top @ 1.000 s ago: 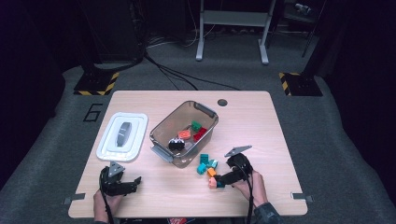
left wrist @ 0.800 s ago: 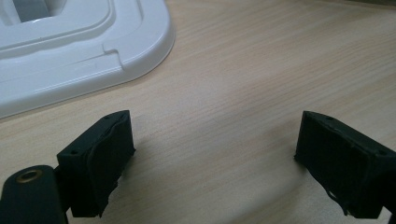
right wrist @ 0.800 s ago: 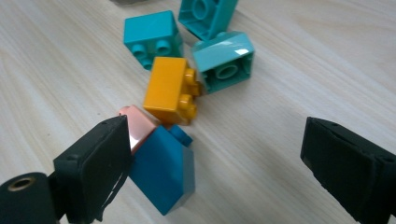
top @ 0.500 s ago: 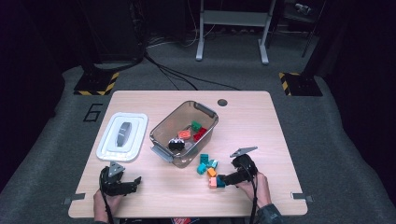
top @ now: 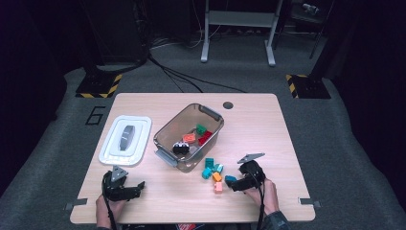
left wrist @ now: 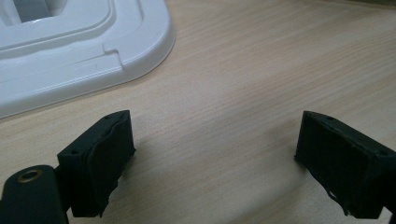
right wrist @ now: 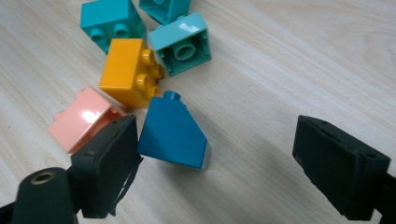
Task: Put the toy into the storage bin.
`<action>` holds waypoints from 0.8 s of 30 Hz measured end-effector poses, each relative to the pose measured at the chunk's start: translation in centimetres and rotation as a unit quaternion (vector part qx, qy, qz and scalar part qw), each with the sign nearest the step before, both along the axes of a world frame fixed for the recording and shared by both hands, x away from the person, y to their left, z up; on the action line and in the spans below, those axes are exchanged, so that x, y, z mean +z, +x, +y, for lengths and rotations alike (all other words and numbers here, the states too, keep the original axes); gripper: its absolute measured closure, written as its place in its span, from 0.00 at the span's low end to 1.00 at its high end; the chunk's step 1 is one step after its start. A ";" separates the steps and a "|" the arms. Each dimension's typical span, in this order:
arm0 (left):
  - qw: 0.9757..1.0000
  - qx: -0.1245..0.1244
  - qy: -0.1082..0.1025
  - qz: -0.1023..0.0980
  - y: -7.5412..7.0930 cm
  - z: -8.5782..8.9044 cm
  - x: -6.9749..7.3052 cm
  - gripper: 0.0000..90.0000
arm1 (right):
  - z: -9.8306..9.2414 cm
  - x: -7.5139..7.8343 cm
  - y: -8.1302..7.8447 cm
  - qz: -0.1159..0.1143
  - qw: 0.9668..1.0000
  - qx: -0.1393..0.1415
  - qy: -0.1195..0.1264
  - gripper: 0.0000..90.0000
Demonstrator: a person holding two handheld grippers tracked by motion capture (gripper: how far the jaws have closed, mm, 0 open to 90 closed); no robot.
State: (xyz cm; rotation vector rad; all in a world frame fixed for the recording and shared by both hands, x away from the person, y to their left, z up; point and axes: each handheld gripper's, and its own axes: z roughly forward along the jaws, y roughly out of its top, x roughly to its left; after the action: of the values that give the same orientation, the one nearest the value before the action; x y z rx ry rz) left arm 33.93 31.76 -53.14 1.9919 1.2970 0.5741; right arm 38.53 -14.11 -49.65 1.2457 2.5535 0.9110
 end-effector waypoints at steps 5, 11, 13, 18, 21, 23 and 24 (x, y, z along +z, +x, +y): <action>1.000 0.001 -0.001 0.000 0.0 0.0 0.0 0.12 | 0.2 0.1 -0.2 -0.008 1.000 0.000 0.008 0.22; 1.000 -0.003 0.004 0.003 0.0 0.1 0.0 0.12 | 1.3 -0.4 -0.6 -0.011 1.000 0.004 -0.005 0.38; 1.000 -0.003 0.004 0.002 0.0 0.1 0.0 0.12 | 1.3 -0.6 -0.6 -0.012 1.000 0.002 -0.010 0.46; 1.000 -0.004 0.004 0.003 0.0 0.1 0.0 0.12 | 1.2 -0.8 -0.7 -0.016 1.000 0.008 -0.010 0.63; 1.000 -0.004 0.003 0.003 0.0 0.1 0.0 0.12 | 1.2 -0.8 -0.6 -0.021 1.000 0.009 -0.010 0.65; 1.000 -0.002 0.003 0.001 0.0 0.0 0.0 0.12 | 1.3 -0.6 -0.6 -0.025 1.000 0.005 -0.009 0.65; 1.000 -0.002 0.004 0.000 0.0 0.0 0.0 0.12 | 1.2 -0.7 -0.4 -0.026 1.000 0.011 -0.006 0.65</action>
State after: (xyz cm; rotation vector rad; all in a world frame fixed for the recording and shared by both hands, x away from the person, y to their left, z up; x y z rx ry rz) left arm 33.95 31.81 -53.13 1.9999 1.2938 0.5774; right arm 38.13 -12.94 -50.30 1.1770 2.5334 0.9186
